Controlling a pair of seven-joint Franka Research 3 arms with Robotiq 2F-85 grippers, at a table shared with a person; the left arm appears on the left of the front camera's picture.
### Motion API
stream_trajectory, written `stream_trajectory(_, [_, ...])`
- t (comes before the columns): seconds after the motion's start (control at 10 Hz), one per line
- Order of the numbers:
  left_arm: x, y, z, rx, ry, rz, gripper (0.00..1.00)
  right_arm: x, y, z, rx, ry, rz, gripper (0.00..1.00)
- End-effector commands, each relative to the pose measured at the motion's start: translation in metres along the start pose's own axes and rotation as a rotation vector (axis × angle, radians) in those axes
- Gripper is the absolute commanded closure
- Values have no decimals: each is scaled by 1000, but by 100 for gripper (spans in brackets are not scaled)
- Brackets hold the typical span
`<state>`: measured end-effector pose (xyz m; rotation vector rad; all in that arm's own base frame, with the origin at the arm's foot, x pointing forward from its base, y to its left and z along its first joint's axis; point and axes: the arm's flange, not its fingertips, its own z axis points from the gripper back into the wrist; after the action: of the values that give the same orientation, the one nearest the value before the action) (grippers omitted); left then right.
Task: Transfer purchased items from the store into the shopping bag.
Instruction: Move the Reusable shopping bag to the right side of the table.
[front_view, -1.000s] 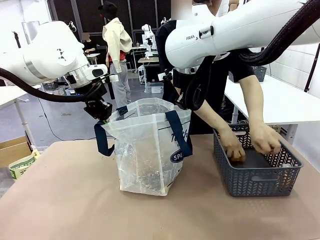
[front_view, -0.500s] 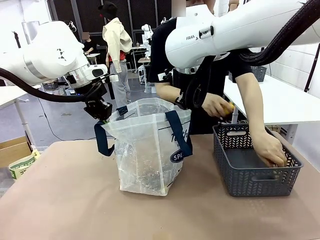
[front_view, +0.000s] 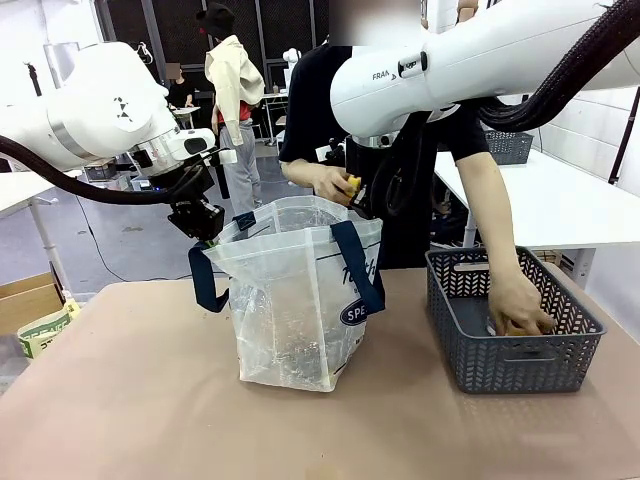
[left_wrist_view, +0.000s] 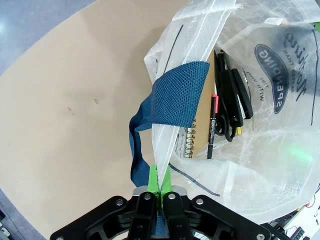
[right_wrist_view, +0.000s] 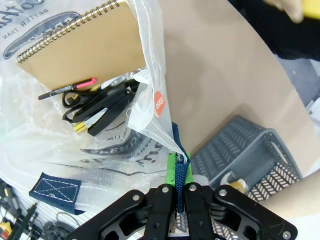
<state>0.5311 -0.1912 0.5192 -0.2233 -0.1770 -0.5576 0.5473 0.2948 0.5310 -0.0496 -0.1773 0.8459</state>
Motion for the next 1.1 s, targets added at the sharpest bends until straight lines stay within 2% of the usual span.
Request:
stream_trajectory(0.0, [-1,2,3,2,-5,3,100,-1,-2,-1,0,3,-2,100])
stream_trajectory(1.0, [-1,2,3,2,-5,3,100,-1,-2,-1,0,3,-2,100])
